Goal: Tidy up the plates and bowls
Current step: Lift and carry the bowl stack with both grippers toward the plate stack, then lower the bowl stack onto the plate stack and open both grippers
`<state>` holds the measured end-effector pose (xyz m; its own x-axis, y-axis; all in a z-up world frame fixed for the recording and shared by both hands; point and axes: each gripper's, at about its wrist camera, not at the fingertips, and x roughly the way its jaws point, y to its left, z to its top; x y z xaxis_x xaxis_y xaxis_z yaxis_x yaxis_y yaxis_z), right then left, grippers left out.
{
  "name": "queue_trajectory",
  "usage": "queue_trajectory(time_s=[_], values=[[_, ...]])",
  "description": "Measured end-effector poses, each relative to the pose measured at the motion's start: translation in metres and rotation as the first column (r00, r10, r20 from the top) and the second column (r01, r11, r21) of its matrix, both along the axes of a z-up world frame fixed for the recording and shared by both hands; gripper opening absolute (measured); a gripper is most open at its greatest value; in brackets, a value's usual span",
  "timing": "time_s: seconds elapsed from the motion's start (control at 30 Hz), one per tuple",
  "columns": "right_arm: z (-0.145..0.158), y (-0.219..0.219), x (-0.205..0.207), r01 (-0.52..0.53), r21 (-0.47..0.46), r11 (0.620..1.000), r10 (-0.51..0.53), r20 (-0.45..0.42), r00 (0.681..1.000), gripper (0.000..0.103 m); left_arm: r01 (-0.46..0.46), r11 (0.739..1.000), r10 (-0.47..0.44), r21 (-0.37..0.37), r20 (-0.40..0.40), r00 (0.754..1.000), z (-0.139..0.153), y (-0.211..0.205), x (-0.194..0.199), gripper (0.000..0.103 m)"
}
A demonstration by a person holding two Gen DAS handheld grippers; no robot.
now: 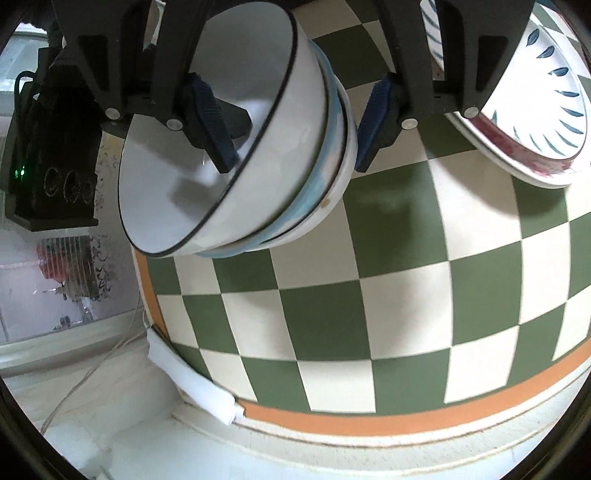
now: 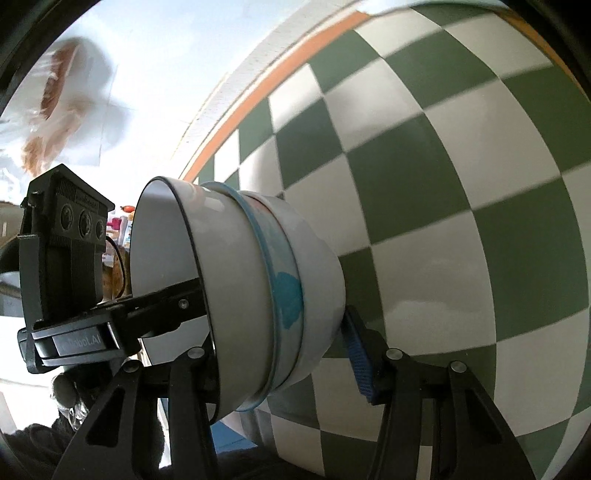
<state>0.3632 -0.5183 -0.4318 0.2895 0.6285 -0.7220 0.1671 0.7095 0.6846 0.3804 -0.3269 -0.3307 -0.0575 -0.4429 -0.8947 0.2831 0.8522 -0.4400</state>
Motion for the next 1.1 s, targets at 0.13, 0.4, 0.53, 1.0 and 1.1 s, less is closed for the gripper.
queue_trajectory(time_s=[0.13,0.4,0.53,1.0,1.1], values=[[0.016,0.017,0.013,-0.038,-0.022,0.999,0.039,0.017,0.999,0.054,-0.036,0.999,0.036,-0.014,0.014,0.999,0.013,0.014,0.000,0.064],[0.043,0.065,0.019,-0.105,-0.043,0.994,0.107,0.055,0.993,0.053,-0.089,0.996,0.090,-0.018,0.053,0.994,0.041,0.068,-0.010,0.064],[0.045,0.101,0.018,-0.132,-0.025,0.991,0.134,0.058,0.989,0.052,-0.118,0.993,0.117,0.003,0.059,0.991,0.046,0.102,-0.020,0.064],[0.017,0.210,0.000,-0.256,0.003,0.967,0.256,0.005,0.967,0.051,-0.238,0.970,0.238,0.051,0.013,0.971,0.016,0.207,-0.047,0.064],[0.008,0.222,0.001,-0.269,0.008,0.963,0.269,-0.011,0.963,0.051,-0.247,0.967,0.247,0.056,0.007,0.969,0.007,0.216,-0.046,0.064]])
